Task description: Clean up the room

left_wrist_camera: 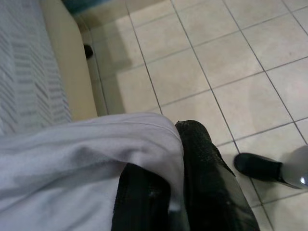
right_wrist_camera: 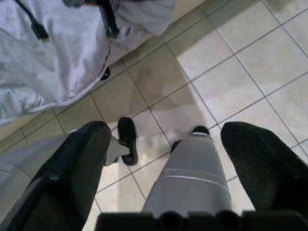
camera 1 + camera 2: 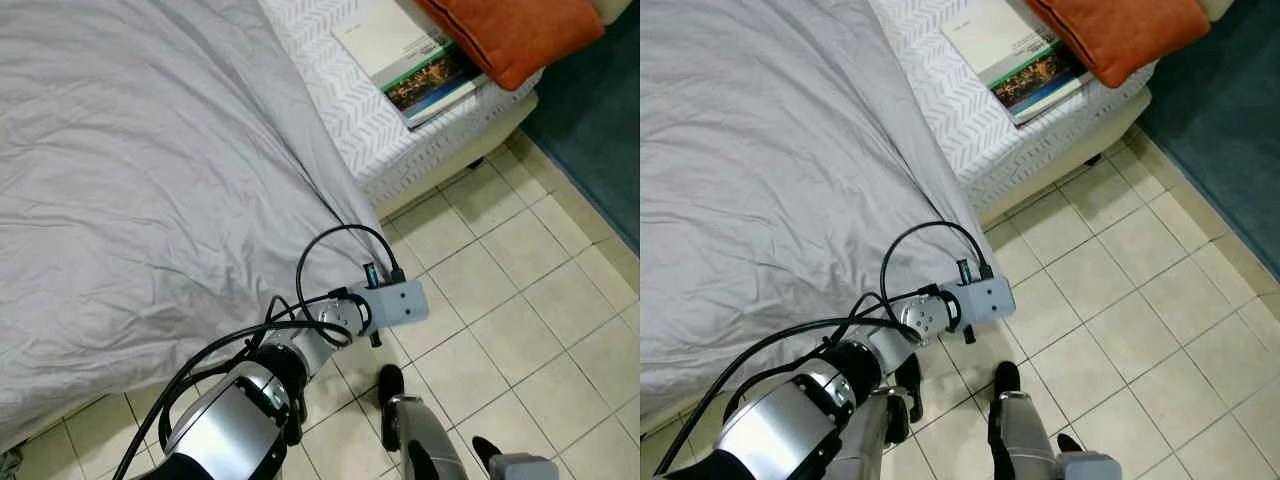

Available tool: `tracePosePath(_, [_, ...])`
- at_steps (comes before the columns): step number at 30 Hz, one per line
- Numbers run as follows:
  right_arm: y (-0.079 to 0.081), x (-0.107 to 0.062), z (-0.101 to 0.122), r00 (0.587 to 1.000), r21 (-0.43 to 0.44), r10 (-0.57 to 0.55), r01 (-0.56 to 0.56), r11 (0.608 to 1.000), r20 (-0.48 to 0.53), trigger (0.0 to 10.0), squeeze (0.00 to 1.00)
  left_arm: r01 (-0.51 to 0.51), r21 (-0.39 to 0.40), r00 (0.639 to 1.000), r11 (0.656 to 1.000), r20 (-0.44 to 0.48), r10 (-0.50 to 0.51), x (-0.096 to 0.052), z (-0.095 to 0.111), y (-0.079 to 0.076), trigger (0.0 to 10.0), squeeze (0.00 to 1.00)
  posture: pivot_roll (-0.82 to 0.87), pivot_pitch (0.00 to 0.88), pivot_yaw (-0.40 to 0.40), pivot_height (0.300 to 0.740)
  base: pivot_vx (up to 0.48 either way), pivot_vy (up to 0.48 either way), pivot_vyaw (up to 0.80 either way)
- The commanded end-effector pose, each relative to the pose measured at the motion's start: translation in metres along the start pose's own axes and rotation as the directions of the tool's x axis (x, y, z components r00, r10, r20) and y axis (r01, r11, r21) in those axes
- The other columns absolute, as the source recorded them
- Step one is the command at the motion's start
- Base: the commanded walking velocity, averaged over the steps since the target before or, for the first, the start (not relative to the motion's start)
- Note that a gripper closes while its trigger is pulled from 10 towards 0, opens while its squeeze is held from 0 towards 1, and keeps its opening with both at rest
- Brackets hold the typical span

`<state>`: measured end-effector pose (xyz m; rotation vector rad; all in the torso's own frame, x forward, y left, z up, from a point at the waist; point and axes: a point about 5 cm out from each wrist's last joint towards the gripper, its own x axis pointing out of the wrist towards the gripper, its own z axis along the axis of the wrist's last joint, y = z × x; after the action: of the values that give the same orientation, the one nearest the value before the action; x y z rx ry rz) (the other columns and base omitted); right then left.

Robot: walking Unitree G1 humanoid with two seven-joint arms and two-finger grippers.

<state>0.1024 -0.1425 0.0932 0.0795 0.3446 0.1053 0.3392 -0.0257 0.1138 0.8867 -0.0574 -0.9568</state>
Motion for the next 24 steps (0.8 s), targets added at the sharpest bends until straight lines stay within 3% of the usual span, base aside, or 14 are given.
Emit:
tracePosePath(1, [0.000, -0.004, -0.013, 0.998, 0.008, -0.014, 0.014, 1.000, -0.065, 10.0, 0.00, 0.213, -0.016, 0.965, 0.977, 0.157, -0.208, 0.023, 0.061, -0.065, 6.9, 0.00, -0.31, 0.620, 0.096, 0.740, 0.000, 0.000, 0.00])
tracePosePath(2, [0.000, -0.004, -0.013, 0.998, 0.007, -0.013, 0.013, 1.000, -0.065, 10.0, 0.00, 0.202, -0.085, 0.970, 0.976, 0.152, -0.188, 0.024, 0.061, -0.061, 10.0, 1.00, -0.31, 0.619, 0.096, 0.740, 0.000, 0.000, 0.00])
tracePosePath(8, [0.001, -0.003, -0.014, 0.998, 0.004, -0.008, 0.009, 1.000, -0.063, 10.0, 0.00, 0.191, -0.143, 0.972, 0.971, 0.164, -0.167, 0.024, 0.063, -0.057, 10.0, 1.00, -0.31, 0.615, 0.095, 0.740, 0.000, 0.000, 0.00])
tracePosePath(14, [0.000, -0.001, -0.014, 0.998, -0.004, -0.005, 0.005, 1.000, -0.058, 10.0, 0.00, 0.210, -0.173, 0.961, 0.962, 0.216, -0.171, 0.026, 0.076, -0.058, 10.0, 1.00, -0.31, 0.612, 0.091, 0.740, 0.000, 0.000, 0.00])
tracePosePath(18, [-0.002, 0.002, -0.013, 0.999, -0.011, -0.003, 0.002, 1.000, -0.052, 10.0, 0.00, 0.202, -0.209, 0.952, 0.957, 0.273, -0.141, 0.027, 0.090, -0.051, 10.0, 1.00, -0.30, 0.601, 0.089, 0.740, 0.000, 0.000, 0.00])
tracePosePath(24, [-0.002, 0.002, -0.013, 0.999, -0.011, -0.003, 0.002, 1.000, -0.052, 10.0, 0.00, 0.202, -0.209, 0.952, 0.957, 0.273, -0.141, 0.027, 0.090, -0.051, 10.0, 1.00, -0.30, 0.601, 0.089, 0.740, 0.000, 0.000, 0.00])
